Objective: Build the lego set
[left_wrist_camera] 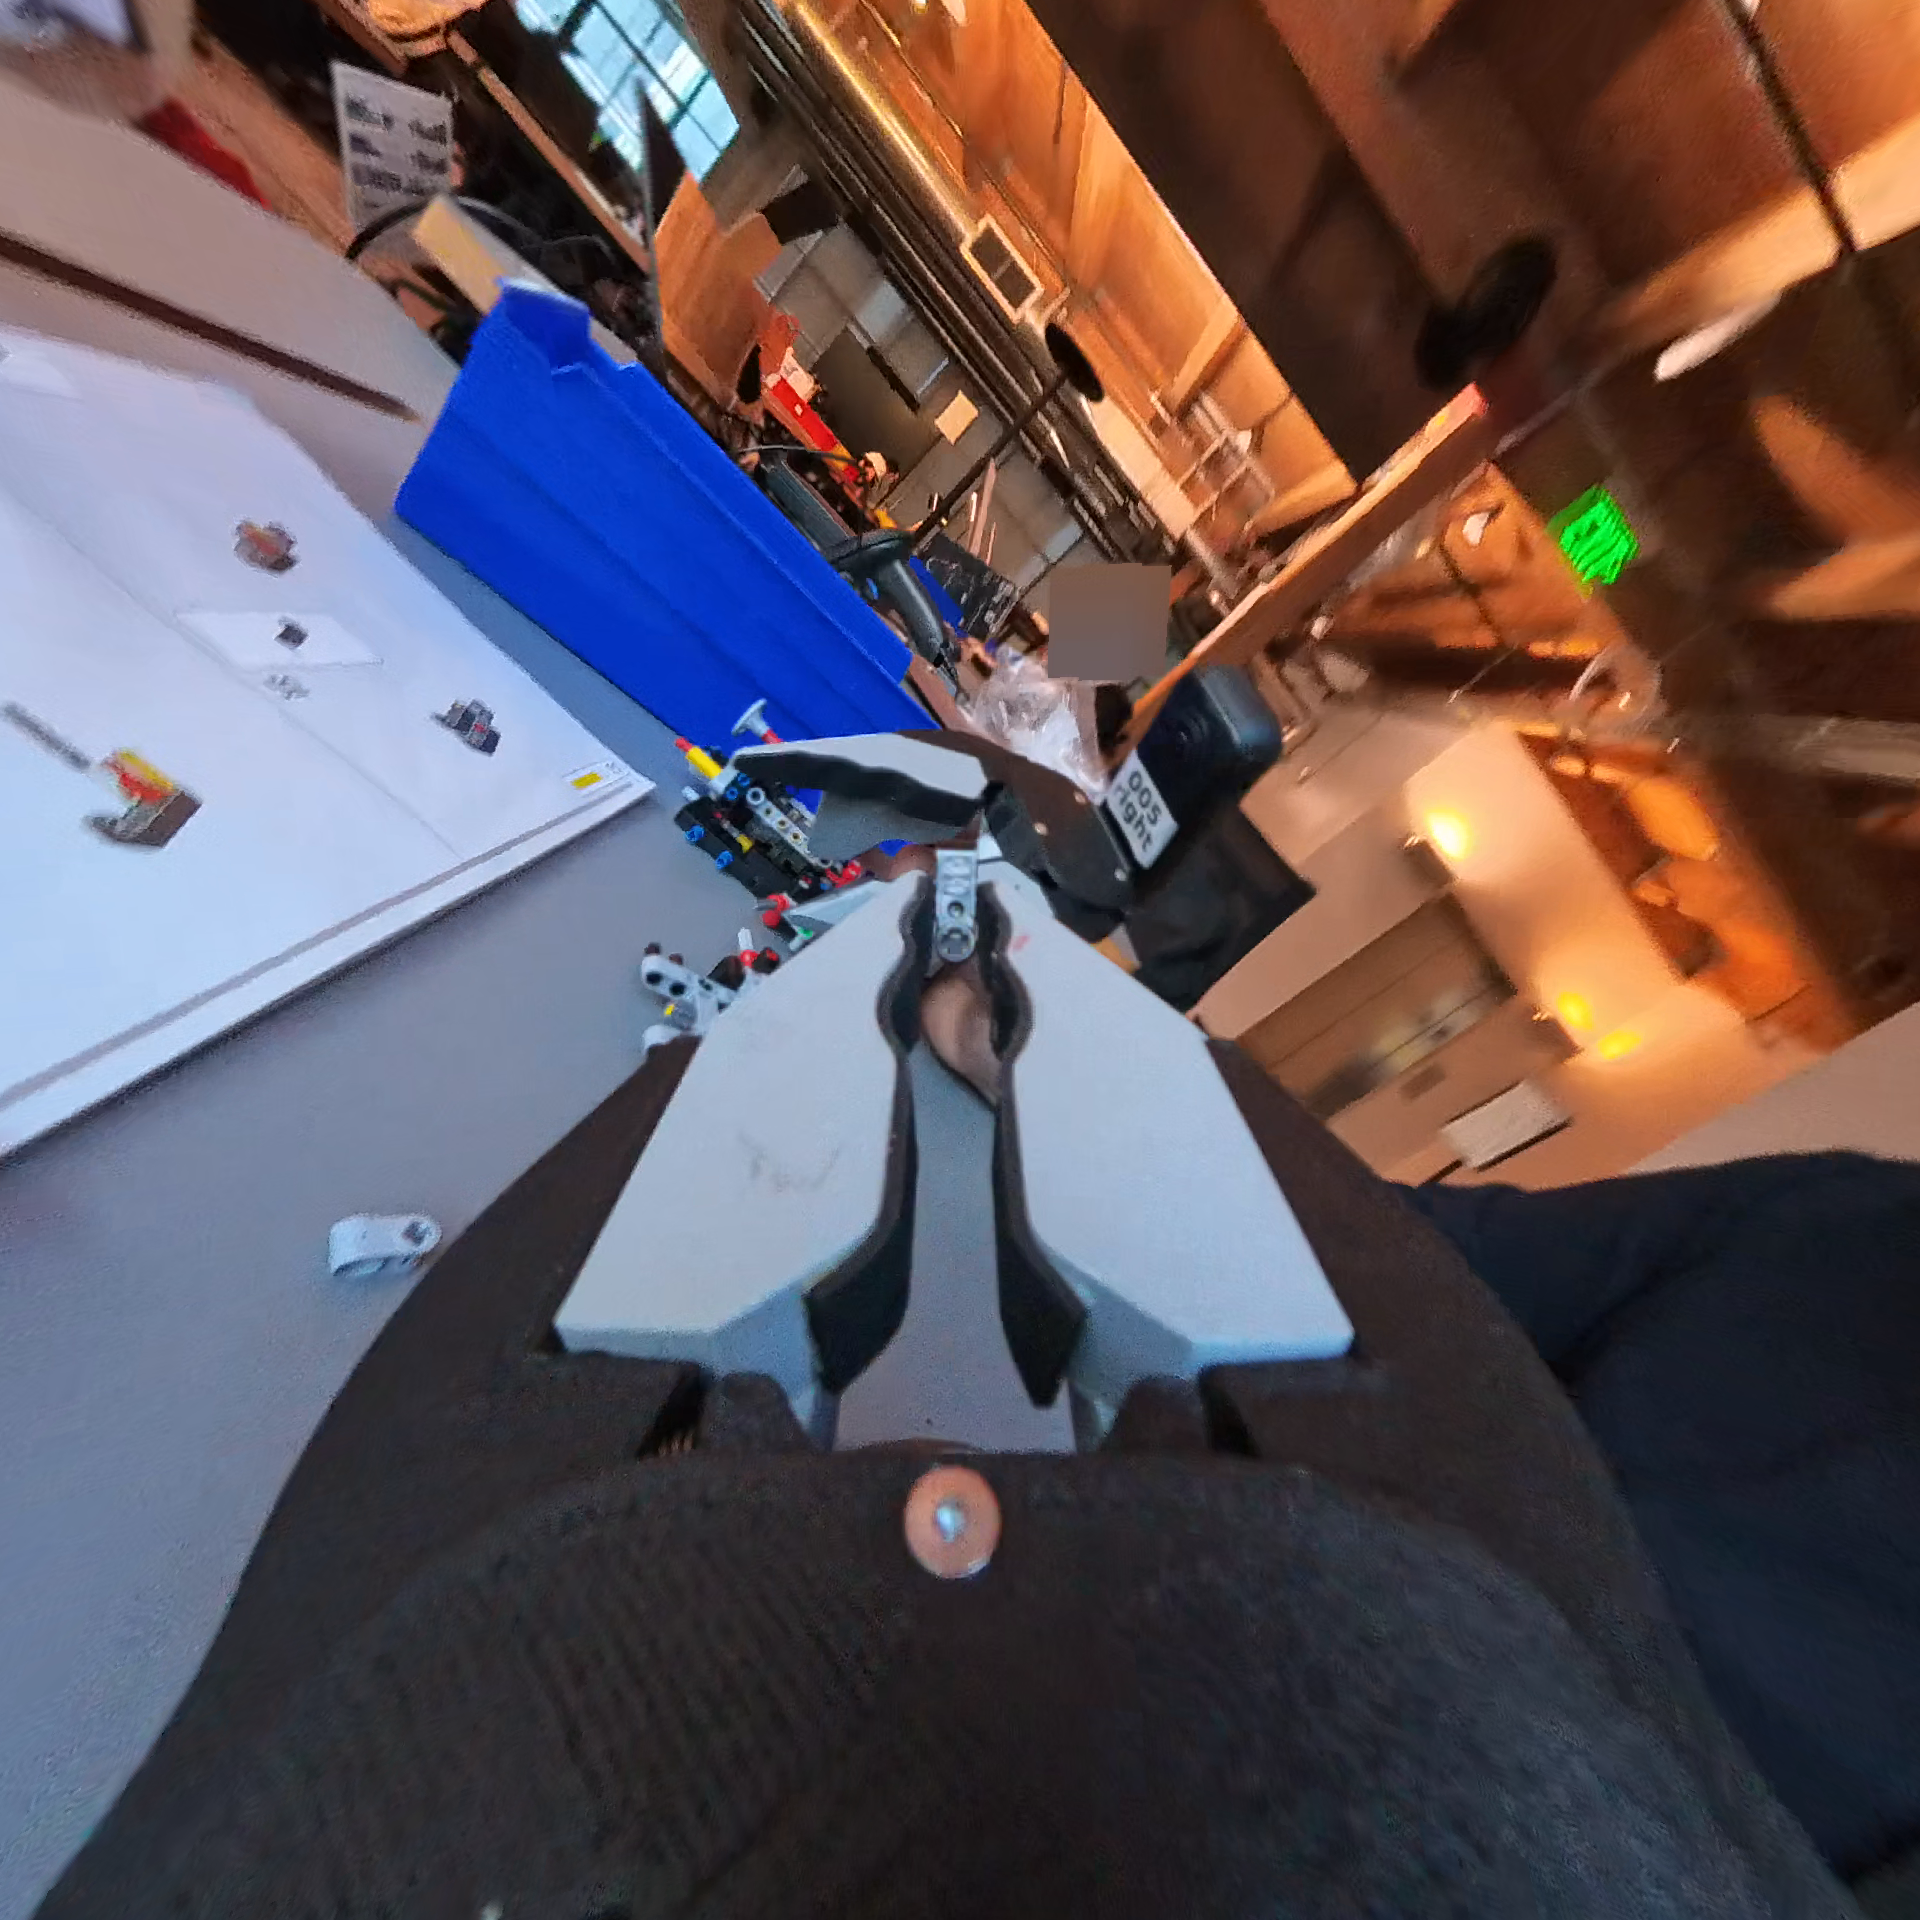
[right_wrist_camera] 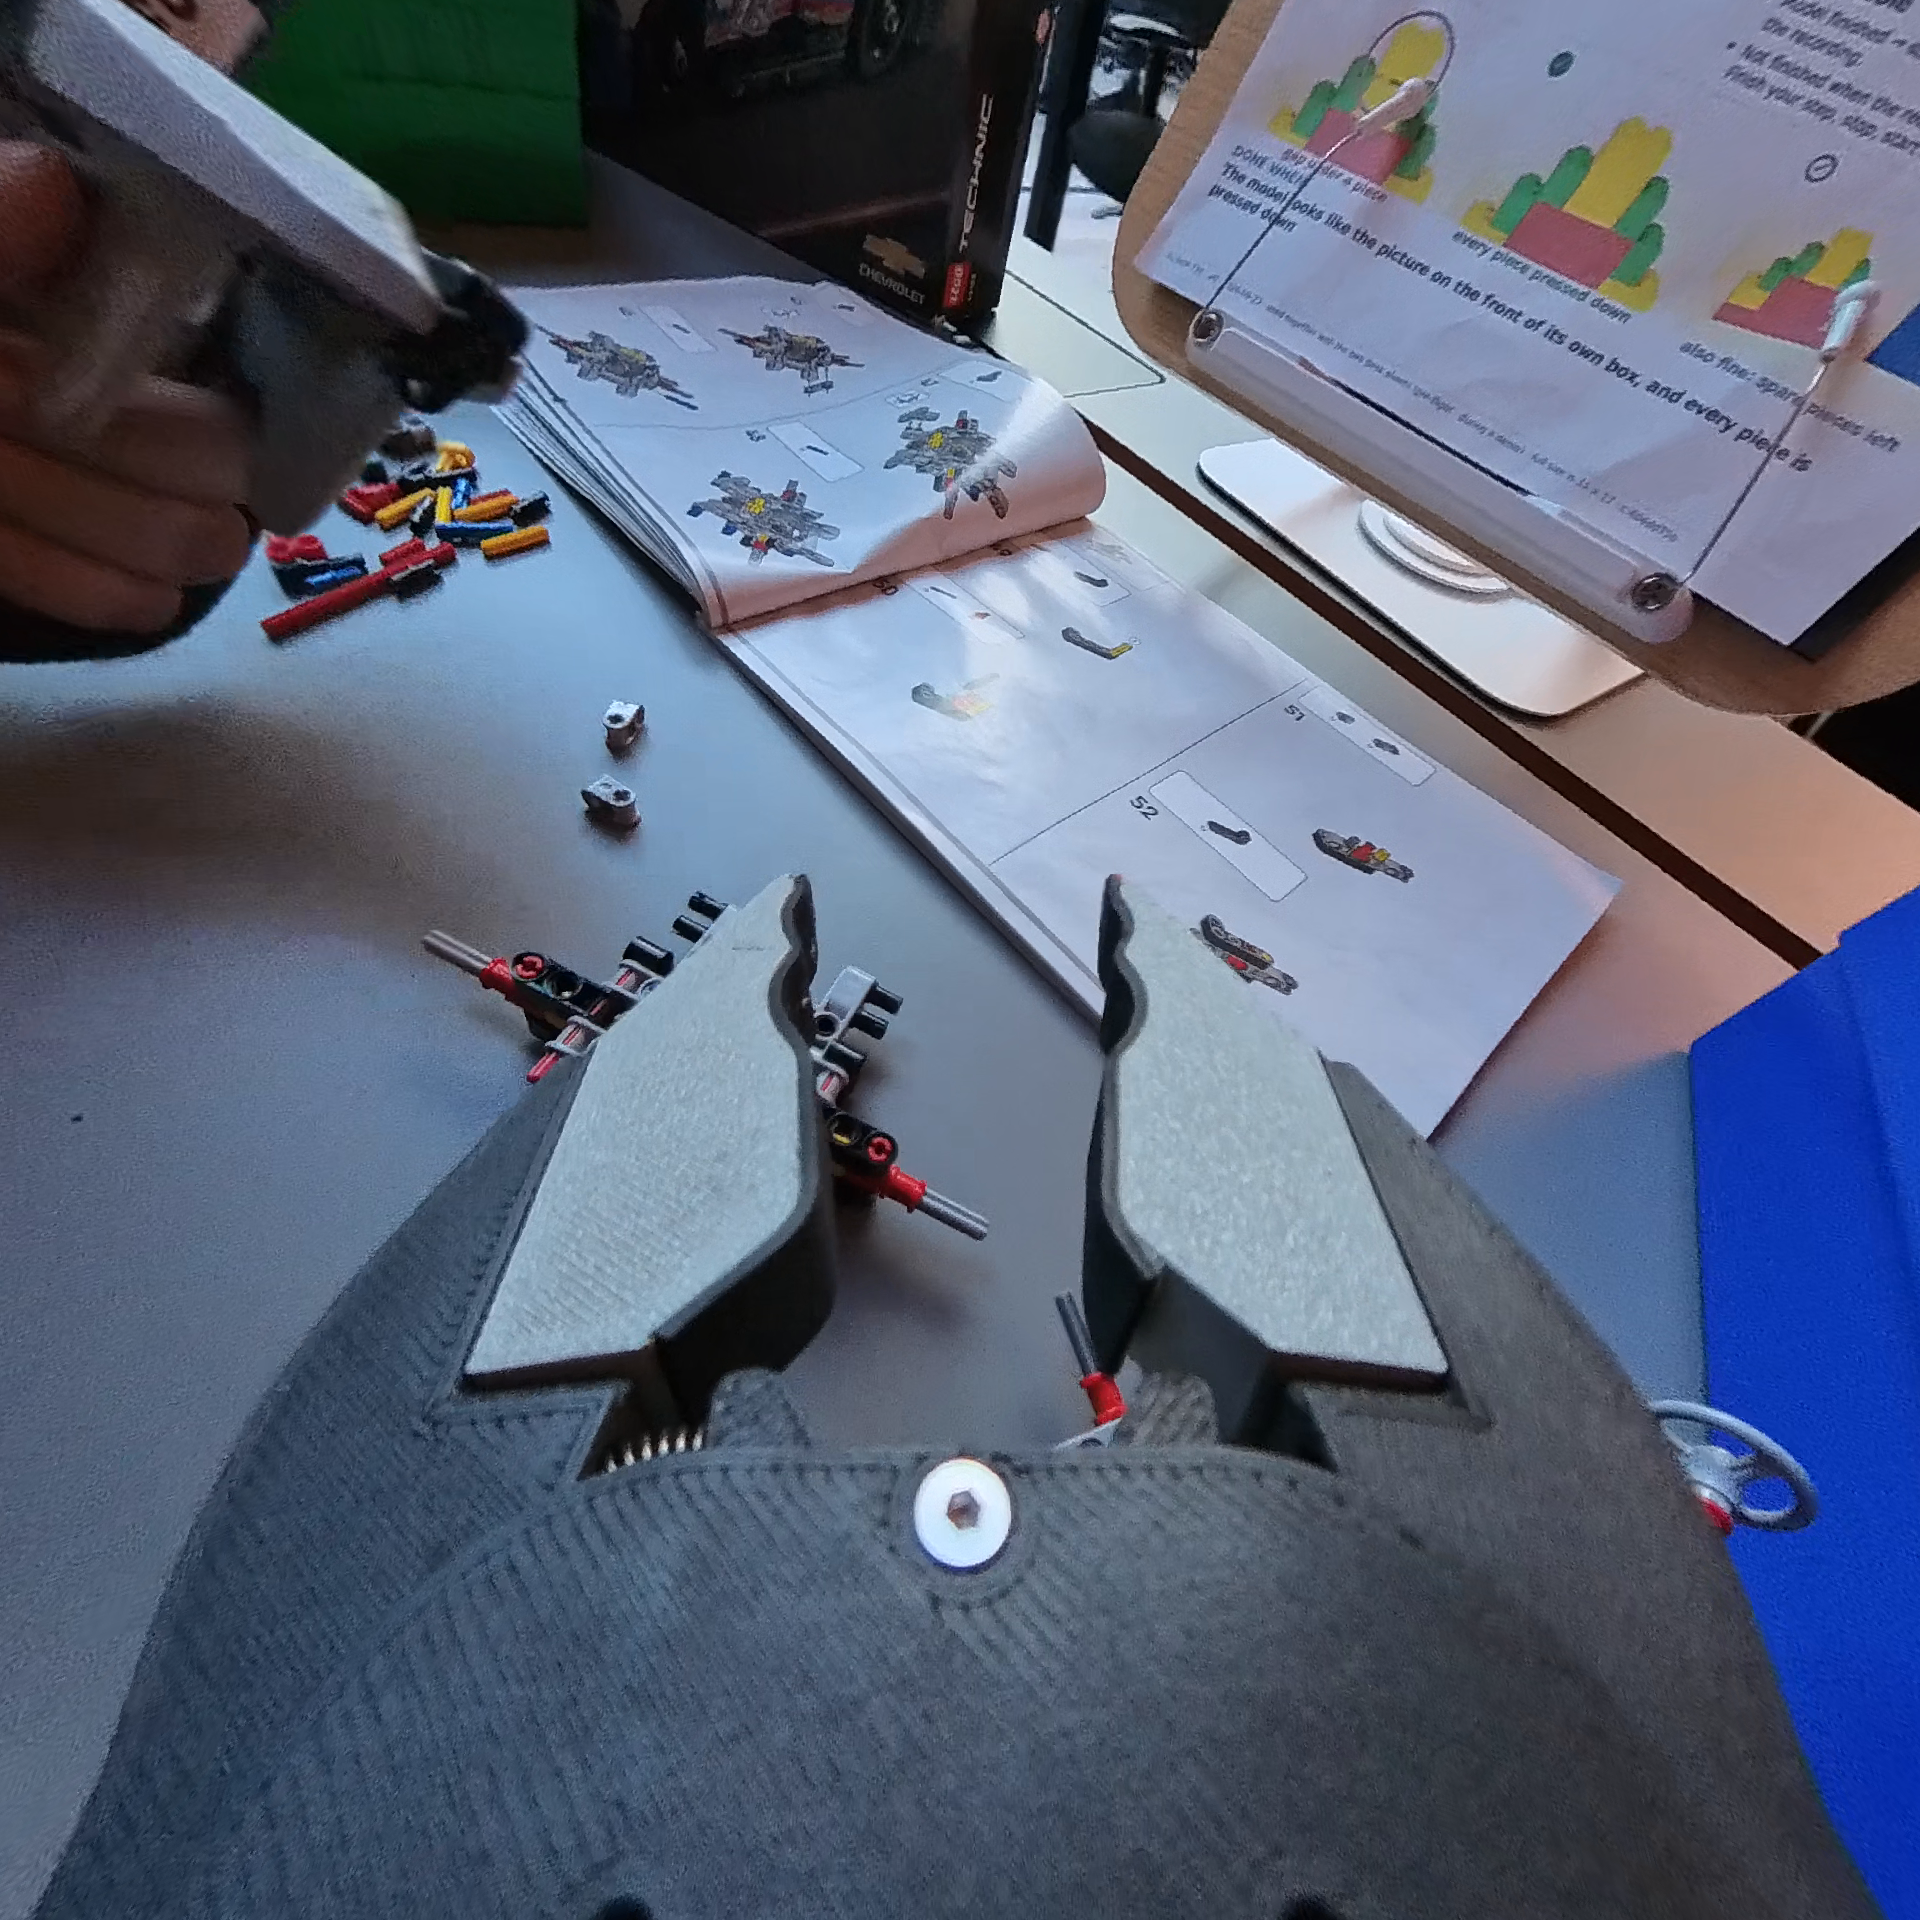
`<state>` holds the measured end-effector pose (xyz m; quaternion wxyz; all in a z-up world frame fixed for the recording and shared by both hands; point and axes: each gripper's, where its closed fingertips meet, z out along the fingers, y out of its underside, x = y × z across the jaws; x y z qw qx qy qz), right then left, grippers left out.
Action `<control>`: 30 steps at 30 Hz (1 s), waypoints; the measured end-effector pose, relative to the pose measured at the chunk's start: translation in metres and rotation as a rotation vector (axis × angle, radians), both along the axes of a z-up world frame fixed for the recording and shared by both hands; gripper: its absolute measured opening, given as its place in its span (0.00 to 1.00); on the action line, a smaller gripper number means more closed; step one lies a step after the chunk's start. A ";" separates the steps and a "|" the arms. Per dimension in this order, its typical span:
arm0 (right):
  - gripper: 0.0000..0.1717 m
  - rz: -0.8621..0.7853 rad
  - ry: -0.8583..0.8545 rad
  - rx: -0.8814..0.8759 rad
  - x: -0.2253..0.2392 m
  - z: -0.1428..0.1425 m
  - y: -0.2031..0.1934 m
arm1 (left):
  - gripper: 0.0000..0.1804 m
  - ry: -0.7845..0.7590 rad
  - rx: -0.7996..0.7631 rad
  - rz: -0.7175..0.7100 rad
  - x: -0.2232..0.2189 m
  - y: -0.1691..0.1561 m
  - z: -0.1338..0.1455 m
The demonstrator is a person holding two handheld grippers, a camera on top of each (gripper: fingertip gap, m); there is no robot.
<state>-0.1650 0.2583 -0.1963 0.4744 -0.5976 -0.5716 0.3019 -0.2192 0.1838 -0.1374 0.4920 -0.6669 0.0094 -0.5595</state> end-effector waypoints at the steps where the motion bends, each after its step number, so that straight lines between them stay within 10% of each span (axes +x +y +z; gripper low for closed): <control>1: 0.30 0.002 -0.007 0.008 0.000 -0.001 -0.001 | 0.03 -0.041 -0.025 0.001 -0.003 0.002 -0.003; 13: 0.29 0.010 0.034 0.006 0.008 0.010 -0.005 | 0.03 0.004 -0.012 0.035 -0.032 -0.017 0.015; 21: 0.29 0.038 0.063 -0.015 0.007 0.016 -0.011 | 0.03 0.832 -0.226 0.374 -0.203 -0.102 -0.009; 30: 0.28 0.025 0.048 -0.006 0.008 0.014 -0.010 | 0.07 1.117 -0.627 0.248 -0.262 -0.174 -0.095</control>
